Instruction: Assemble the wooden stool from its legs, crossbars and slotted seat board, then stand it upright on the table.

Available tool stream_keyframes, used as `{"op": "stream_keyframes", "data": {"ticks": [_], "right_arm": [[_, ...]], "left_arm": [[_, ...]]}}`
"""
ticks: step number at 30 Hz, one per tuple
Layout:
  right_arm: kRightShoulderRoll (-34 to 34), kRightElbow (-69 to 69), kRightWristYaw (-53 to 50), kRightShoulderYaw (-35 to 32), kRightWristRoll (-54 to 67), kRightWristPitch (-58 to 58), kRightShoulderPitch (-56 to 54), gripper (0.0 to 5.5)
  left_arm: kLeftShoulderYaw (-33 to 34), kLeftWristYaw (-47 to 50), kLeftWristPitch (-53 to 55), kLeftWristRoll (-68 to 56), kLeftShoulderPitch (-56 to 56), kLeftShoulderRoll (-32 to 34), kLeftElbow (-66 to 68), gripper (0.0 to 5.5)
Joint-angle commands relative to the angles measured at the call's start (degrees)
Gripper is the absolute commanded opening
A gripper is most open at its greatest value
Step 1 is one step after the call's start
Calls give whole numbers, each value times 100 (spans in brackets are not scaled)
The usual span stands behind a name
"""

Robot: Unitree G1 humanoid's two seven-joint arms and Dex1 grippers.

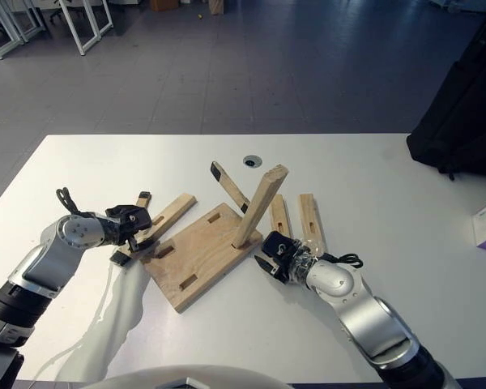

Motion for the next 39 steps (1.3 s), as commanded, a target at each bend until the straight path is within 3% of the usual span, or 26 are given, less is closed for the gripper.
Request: {"op": "stream_keyframes", "data": {"ticks": [1, 7, 12, 22, 24, 29, 32, 39], "right_arm": [[148, 250, 14, 96, -181, -126, -133, 273], [453, 1055, -91, 350, -551, -469, -138, 273], [1050, 2096, -239, 219, -785, -926, -877, 273], [340, 1870, -104, -1762, -698, -795, -1170, 273], [614, 1813, -213, -2232, -400, -583, -963, 273], [2013, 853, -848, -3308, 571, 666, -444, 353], [2218, 393, -1079, -3262, 596, 1112, -96, 388], [1792, 611, -1121, -2551, 29, 629, 753, 388]], "left_arm": [[-217, -386, -172, 178, -94, 152, -27, 420], [-273, -866, -77, 208, -92, 244, -533, 420], [-393, -1023, 484, 52, -75, -123, -1429, 420], [-377, -1095, 1166, 36, 193, 66, -2257, 420], [-228, -1036, 1497, -45, 374, 106, -2620, 420], [133, -1009, 2305, -298, 905, 271, -3568, 420], [310, -876, 2657, -433, 1202, 305, -3898, 420], [-5, -529, 3084, -670, 1346, 207, -4276, 420]]}}
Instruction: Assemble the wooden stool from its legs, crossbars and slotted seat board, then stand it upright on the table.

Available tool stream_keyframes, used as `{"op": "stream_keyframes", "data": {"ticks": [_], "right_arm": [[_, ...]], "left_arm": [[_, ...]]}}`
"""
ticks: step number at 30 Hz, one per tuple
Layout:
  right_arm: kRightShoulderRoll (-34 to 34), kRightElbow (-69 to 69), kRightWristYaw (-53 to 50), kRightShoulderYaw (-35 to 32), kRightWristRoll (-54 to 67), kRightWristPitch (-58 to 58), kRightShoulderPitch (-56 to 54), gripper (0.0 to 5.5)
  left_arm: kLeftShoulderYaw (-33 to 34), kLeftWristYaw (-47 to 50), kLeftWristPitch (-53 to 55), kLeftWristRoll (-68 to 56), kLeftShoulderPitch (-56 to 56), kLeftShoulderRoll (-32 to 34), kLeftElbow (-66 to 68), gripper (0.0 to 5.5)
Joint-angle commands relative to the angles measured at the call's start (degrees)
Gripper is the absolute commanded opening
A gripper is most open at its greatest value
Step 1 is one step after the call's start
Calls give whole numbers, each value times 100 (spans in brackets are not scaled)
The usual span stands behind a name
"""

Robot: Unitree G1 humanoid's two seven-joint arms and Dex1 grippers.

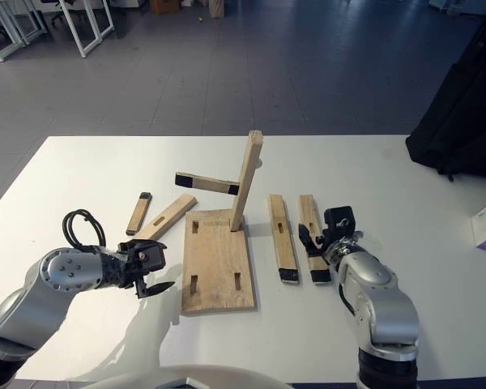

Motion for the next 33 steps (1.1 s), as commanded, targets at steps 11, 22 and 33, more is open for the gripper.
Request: {"op": "stream_keyframes", "data": {"ticks": [11, 22, 33], "right_arm": [[-11, 800, 96, 135, -34, -176, 591, 388], [-517, 866, 594, 215, 149, 170, 597, 204], [-329, 752, 446, -246, 365, 85, 331, 203]], "left_arm": [[-469, 425, 297, -336, -155, 45, -218, 420], [-823, 935, 726, -576, -376, -239, -378, 420], [-110, 786, 285, -876, -152, 632, 35, 420]]}}
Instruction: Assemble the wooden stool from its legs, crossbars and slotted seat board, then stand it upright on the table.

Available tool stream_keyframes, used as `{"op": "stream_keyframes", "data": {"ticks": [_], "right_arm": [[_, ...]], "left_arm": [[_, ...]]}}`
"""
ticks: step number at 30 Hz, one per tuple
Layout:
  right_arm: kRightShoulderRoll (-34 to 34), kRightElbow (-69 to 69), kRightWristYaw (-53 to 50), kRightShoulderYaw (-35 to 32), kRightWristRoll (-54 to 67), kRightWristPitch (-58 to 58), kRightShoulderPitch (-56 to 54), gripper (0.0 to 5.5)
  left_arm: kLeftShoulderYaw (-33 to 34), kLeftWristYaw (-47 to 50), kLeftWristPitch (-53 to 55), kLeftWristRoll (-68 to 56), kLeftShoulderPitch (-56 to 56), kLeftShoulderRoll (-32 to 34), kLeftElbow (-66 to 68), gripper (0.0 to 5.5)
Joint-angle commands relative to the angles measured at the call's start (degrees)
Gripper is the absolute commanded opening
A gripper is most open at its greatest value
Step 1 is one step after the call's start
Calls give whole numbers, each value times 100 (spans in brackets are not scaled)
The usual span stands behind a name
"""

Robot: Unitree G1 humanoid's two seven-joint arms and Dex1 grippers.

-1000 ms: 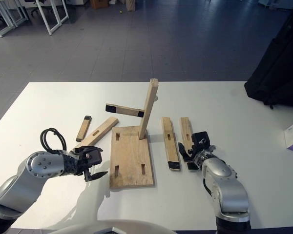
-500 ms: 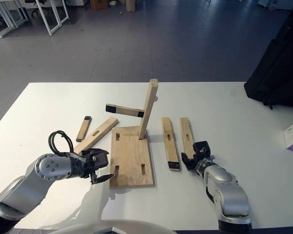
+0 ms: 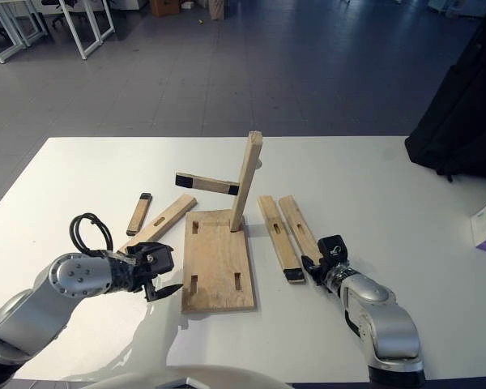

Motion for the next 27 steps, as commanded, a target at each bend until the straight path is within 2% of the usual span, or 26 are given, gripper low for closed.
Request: {"op": "stream_keyframes", "data": {"ticks": [1, 4, 7, 14, 16, 18, 21, 23, 25, 27], "right_arm": [[179, 72, -175, -444, 169, 178, -353, 203], [431, -181, -398, -802, 336, 107, -888, 203], [477, -273, -496, -916, 460, 69, -1536, 203], [497, -206, -614, -996, 600, 3, -2229, 203], [468, -235, -625, -1048, 599, -39, -2225, 203], [389, -266, -622, -1233, 681, -108, -2380, 203], [191, -345, -303, -1688, 1324, -49, -3156, 203], [89, -470, 219, -1783, 2101, 148, -3624, 203], [169, -460, 722, -1795, 3167, 455, -3968, 203], [256, -318, 1139, -1617, 3974, 723, -4110, 203]], "left_arm": [[-259, 17, -374, 159, 162, 292, 381, 420], [-950, 152, -749, 520, 180, 167, 890, 420], [-1203, 317, -782, 635, 189, -138, 1046, 420], [-379, 503, 5, -148, 223, -1082, 539, 420], [-103, 436, 155, -415, 222, -1128, 430, 420], [633, 221, 342, -938, 126, -1202, 346, 420], [2892, -296, 955, -2767, -625, -1963, 566, 420], [4021, -503, 1289, -4149, -1202, -2348, 1170, 420], [4605, -573, 1504, -5215, -1661, -2644, 2042, 420], [4841, -522, 1575, -5880, -1974, -2834, 2715, 420]]}}
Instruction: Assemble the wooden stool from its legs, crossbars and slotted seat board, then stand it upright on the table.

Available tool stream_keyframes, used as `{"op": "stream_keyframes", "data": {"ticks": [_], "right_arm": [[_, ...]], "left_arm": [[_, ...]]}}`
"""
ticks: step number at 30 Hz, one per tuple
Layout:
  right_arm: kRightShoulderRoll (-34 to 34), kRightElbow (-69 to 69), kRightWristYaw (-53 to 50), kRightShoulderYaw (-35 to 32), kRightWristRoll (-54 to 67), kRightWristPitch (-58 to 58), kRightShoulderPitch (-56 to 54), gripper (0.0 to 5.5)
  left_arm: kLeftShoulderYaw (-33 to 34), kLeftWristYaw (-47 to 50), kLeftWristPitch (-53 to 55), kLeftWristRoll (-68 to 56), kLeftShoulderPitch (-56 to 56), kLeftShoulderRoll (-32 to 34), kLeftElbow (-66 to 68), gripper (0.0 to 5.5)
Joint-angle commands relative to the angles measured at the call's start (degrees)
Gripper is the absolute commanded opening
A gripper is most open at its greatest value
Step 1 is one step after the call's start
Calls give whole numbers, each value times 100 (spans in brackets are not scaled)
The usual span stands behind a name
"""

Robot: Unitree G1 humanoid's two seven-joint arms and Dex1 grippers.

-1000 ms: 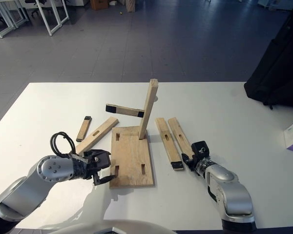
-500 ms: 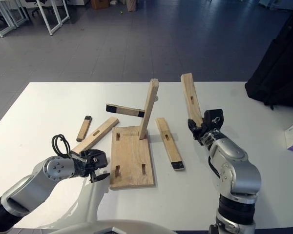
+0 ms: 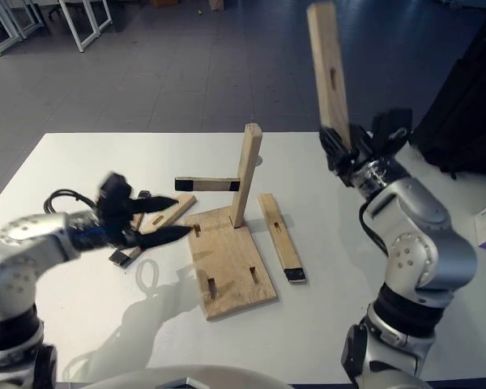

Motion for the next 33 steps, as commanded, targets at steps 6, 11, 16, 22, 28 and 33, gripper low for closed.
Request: {"op": "stream_keyframes", "data": {"ticks": [6, 11, 16, 22, 28, 33], "right_arm": [[277, 535, 1123, 906, 2616, 888, -473, 203], [242, 769, 1236, 1377, 2720, 836, -465, 203], [221, 554, 1077, 1474, 3078, 877, -349, 203], [89, 316, 984, 1731, 3520, 966, -179, 203], [-135, 260, 1002, 1961, 3528, 848, -37, 203], [-182, 241, 979, 2070, 3522, 744, 28, 203]], "left_arm": [[541, -44, 153, -2134, -960, -312, 1852, 420], [474, 168, 1, -2600, -780, -191, 1699, 420], [138, 169, -277, -2464, -739, -18, 1756, 420], [-33, 225, -511, -2582, -755, 98, 1937, 420], [73, 216, -375, -3276, -789, 253, 2128, 346], [-12, 268, -376, -3606, -788, 375, 2213, 275]]}}
